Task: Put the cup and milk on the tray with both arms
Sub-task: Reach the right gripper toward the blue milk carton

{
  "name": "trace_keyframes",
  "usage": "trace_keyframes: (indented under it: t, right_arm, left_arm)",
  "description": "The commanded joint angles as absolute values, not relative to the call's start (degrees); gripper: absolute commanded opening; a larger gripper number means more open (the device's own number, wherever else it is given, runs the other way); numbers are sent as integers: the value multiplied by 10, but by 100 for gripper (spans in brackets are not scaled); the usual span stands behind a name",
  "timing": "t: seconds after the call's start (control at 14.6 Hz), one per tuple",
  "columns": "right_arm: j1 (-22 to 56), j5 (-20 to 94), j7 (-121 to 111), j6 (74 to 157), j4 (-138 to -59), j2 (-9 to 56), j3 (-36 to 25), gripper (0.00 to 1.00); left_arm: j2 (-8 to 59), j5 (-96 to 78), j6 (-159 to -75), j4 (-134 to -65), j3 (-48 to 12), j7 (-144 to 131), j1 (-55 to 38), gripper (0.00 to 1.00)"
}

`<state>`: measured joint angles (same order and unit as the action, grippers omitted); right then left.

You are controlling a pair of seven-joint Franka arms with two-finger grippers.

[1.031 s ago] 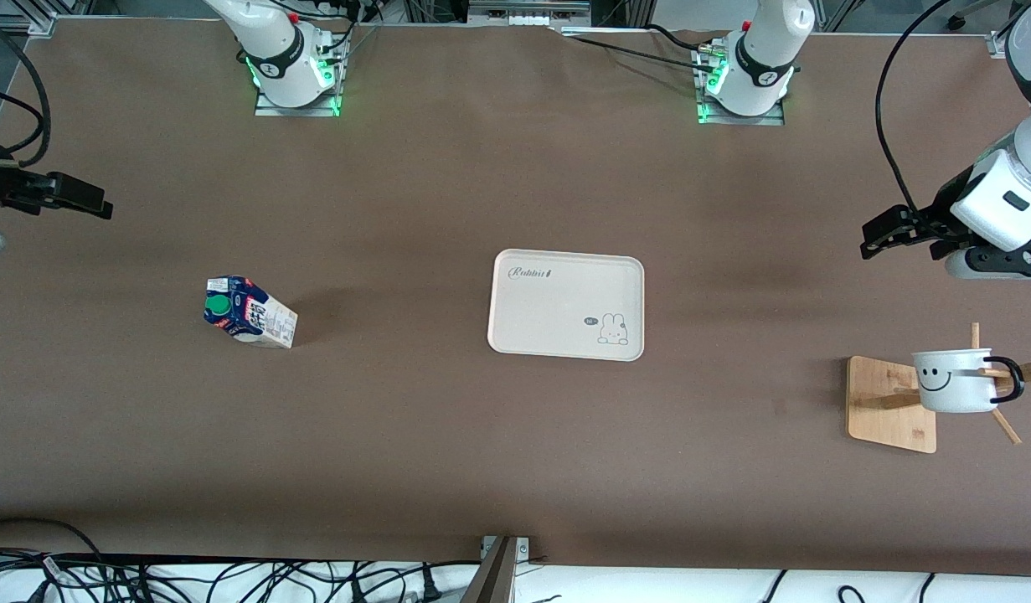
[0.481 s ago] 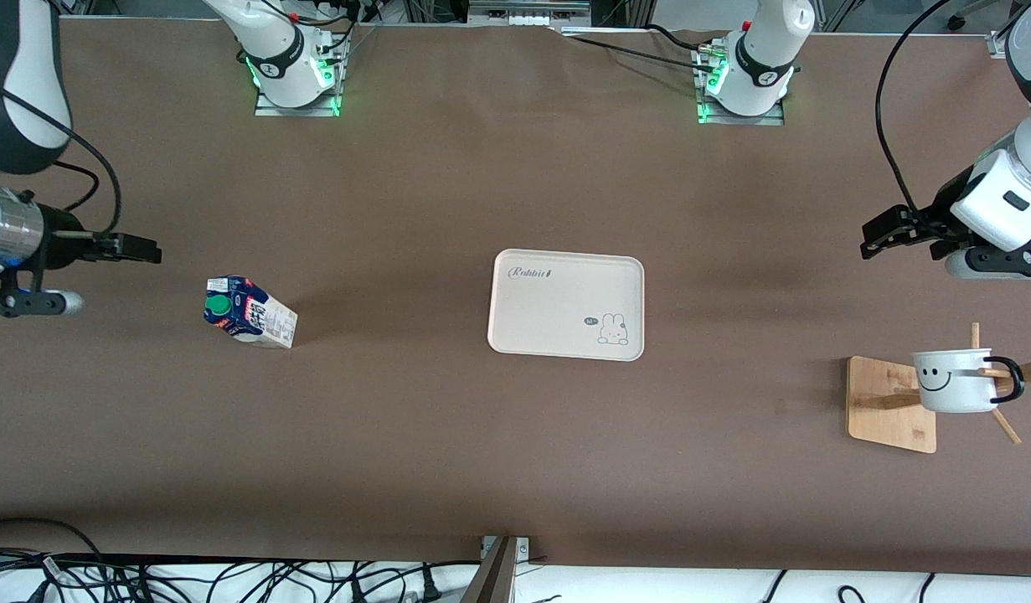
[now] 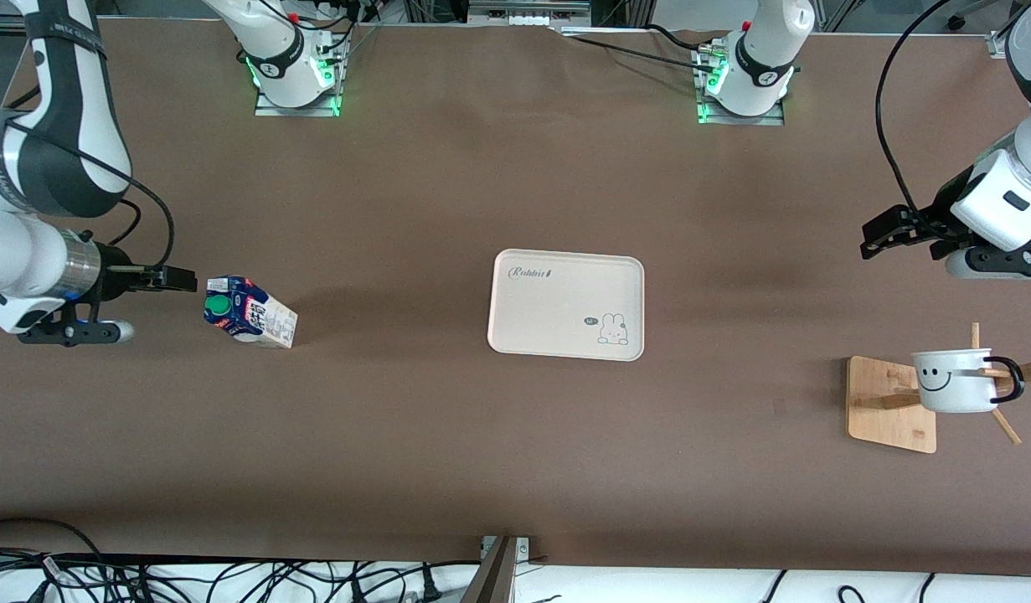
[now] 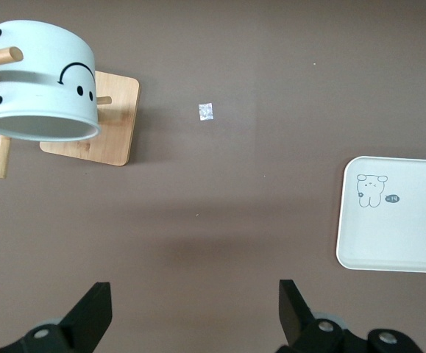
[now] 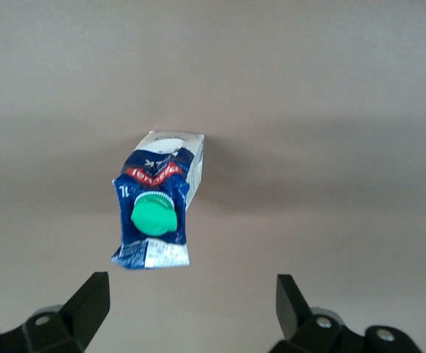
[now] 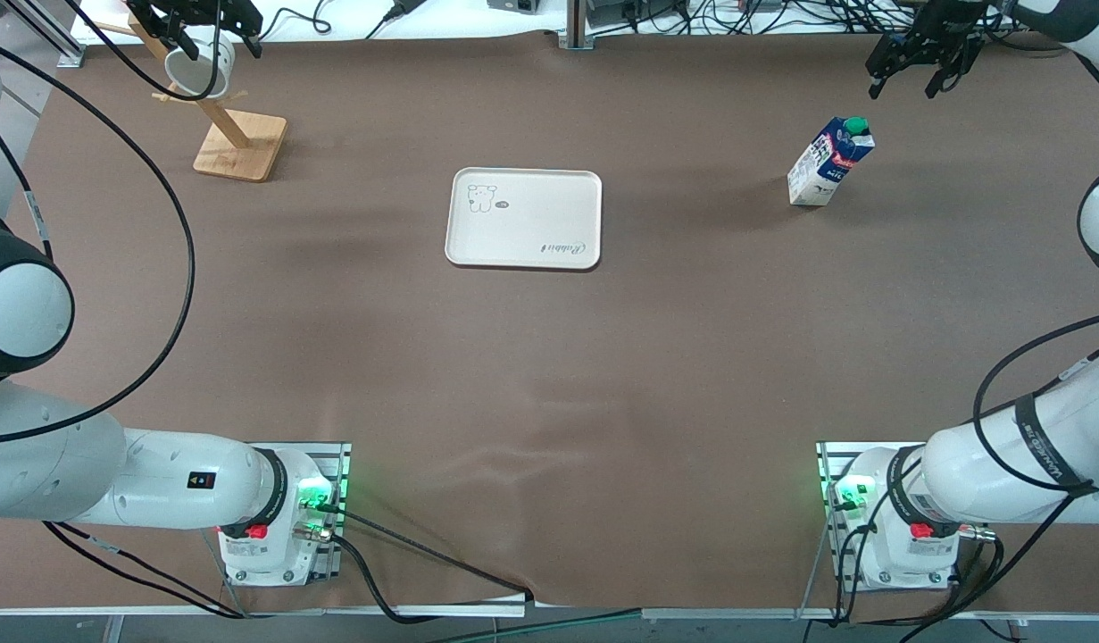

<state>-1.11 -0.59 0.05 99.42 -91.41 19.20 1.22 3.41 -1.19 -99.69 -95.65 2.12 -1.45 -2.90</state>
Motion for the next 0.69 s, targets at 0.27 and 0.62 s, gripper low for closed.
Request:
trace_keyframes:
  t: [0.27, 0.62]
  right_arm:
    - [-11, 22, 9, 1048, -958, 180, 13, 100]
    - [-1, 36, 42, 1069, -958, 191, 13, 100]
  left_arm:
    - [41, -12, -985, -939, 19, -16, -27, 100]
    - [42, -15, -984, -940, 23, -16, -26, 100]
